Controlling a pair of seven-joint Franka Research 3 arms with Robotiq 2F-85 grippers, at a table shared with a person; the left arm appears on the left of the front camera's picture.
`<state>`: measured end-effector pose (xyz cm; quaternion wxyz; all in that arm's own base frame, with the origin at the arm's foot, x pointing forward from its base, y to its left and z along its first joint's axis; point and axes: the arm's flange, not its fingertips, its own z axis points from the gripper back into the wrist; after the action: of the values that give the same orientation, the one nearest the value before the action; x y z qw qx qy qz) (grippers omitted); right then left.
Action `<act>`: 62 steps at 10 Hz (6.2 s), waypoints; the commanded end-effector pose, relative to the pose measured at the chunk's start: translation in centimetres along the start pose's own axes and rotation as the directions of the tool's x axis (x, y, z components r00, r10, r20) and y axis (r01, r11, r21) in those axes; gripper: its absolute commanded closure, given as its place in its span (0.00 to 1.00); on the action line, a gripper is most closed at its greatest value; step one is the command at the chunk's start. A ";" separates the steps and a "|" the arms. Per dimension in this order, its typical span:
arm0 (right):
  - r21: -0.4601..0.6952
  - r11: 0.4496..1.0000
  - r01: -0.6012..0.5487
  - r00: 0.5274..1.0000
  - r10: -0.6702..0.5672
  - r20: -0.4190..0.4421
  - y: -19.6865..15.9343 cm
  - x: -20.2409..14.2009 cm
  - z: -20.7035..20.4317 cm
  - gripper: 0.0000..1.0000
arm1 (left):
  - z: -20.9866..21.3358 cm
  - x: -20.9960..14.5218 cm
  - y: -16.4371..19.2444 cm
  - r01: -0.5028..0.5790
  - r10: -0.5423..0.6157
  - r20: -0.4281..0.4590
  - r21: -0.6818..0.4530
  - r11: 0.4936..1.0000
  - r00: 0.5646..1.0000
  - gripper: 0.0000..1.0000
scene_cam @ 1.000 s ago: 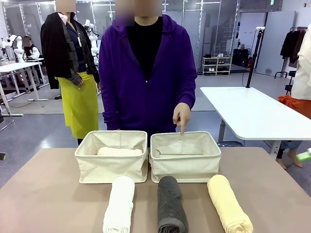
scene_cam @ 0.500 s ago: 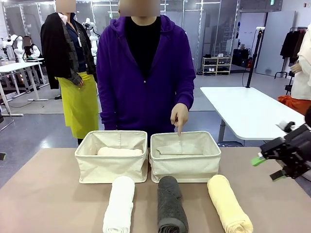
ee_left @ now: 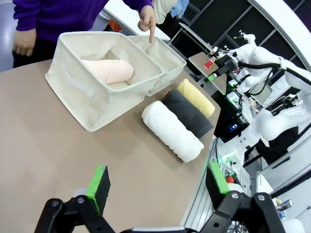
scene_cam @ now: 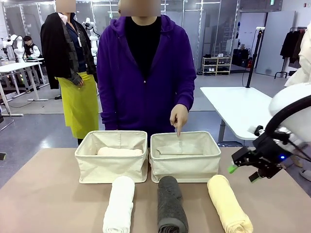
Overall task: Divide the towels into two baskets.
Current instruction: Pick up one hotel-folded towel from the bottom of the table and place it in the Fabric basket indicated by the person.
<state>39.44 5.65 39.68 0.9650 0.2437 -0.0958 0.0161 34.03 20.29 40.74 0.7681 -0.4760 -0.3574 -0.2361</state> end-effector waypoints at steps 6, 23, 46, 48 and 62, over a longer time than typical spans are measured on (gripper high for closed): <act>-0.208 0.977 -0.052 0.998 0.043 -0.048 1.7 -8.2 -7.8 0.00 | 0.2 0.0 -0.2 0.001 -0.001 0.006 0.001 1.000 1.000 0.00; -0.240 0.905 -0.351 0.933 0.317 -0.172 4.8 -1.9 -9.6 0.44 | 0.2 0.0 -0.2 0.001 -0.001 0.006 0.001 1.000 1.000 0.00; 0.018 -0.334 -0.942 -0.315 0.867 -0.386 23.8 15.7 -9.6 0.44 | 0.2 0.0 -0.2 0.001 -0.001 0.006 0.001 1.000 1.000 0.00; 0.041 -0.314 -0.949 -0.304 0.866 -0.397 22.3 17.5 -12.2 0.44 | 0.2 0.0 -0.2 0.001 -0.001 0.006 0.001 1.000 1.000 0.00; 0.029 -0.285 -0.958 -0.273 0.876 -0.398 18.7 20.7 -17.9 0.00 | 0.2 0.0 -0.2 0.001 -0.001 0.006 0.001 1.000 1.000 0.00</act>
<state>61.54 30.26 37.19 0.6026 -0.0852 -0.1240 0.7837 34.04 20.30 40.69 0.7683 -0.4762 -0.3570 -0.2357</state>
